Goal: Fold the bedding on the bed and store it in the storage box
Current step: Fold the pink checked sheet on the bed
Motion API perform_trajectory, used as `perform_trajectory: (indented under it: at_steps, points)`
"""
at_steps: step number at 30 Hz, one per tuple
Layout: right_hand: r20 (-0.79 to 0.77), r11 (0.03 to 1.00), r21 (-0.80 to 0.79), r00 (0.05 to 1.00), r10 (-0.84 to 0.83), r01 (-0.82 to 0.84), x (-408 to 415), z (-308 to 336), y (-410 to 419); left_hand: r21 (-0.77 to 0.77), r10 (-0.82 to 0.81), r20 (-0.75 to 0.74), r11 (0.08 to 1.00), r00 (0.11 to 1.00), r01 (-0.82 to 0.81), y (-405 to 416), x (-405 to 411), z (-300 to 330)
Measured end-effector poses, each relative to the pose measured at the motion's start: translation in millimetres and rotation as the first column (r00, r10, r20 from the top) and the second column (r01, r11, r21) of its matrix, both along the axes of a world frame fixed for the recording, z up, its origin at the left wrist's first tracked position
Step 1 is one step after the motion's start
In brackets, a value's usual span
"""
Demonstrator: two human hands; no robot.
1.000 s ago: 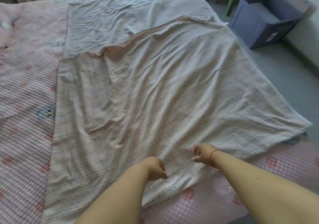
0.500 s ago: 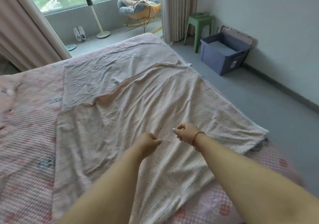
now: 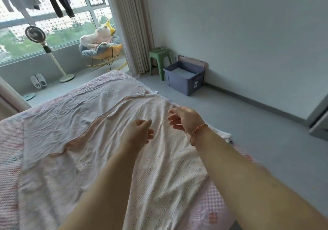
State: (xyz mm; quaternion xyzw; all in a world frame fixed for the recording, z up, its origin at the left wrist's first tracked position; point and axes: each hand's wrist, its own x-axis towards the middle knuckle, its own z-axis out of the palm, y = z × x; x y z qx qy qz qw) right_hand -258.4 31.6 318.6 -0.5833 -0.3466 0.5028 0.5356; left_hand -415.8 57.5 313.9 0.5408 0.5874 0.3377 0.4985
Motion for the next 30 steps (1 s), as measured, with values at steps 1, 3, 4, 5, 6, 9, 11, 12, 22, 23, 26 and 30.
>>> perform_trajectory:
  at_steps: [1,3,4,5,6,9,11,12,22,23,26,30]
  points:
    - [-0.004,1.0,0.013,1.0,-0.017,0.017,8.7,3.9,-3.1,0.011,-0.008,0.012,1.0,1.0,0.008,-0.9,9.7,5.7]
    - [-0.018,0.998,0.034,0.999,-0.044,0.044,26.8,9.7,-7.8,0.032,-0.028,0.02,0.999,0.999,0.027,0.4,28.9,14.2]
    - [-0.024,0.997,0.049,0.998,-0.059,0.06,42.9,12.1,-8.2,0.044,-0.042,0.021,0.998,0.999,0.041,4.0,46.4,18.7]
    - [-0.03,0.997,0.055,0.998,-0.06,0.062,47.8,12.8,-8.2,0.053,-0.041,0.021,0.998,0.999,0.039,5.3,51.3,21.5]
    - [-0.033,0.996,0.059,0.997,-0.066,0.068,57.3,14.9,-8.2,0.066,-0.042,0.025,0.997,0.999,0.04,8.4,62.0,24.1]
    - [-0.031,0.993,0.072,0.996,-0.088,0.09,101.6,16.3,-2.7,0.087,-0.043,0.03,0.995,0.999,0.04,20.9,110.7,28.3]
    - [-0.017,0.993,0.072,0.996,-0.091,0.092,137.3,17.6,3.6,0.092,-0.051,0.033,0.995,0.998,0.048,29.7,148.6,27.4]
    - [-0.004,0.994,0.074,0.997,-0.08,0.08,157.0,19.1,8.8,0.093,-0.04,0.042,0.995,0.998,0.036,34.6,168.8,25.6]
    - [0.013,0.997,0.075,1.0,-0.005,0.004,330.6,22.9,78.7,-0.018,0.102,0.125,0.995,0.987,-0.101,58.8,310.6,6.5]
    - [0.0,0.997,0.074,1.0,-0.007,0.007,341.5,21.3,87.3,-0.025,0.114,0.106,0.993,0.988,-0.112,62.6,316.6,4.9]
    - [-0.032,0.998,0.068,0.999,-0.014,0.016,365.4,17.2,108.1,-0.022,0.148,0.05,0.989,0.988,-0.147,74.8,325.9,1.7]
    - [-0.046,0.998,0.055,0.999,-0.026,0.028,395.5,8.4,133.2,-0.033,0.202,0.026,0.979,0.979,-0.202,97.5,340.8,-6.9]
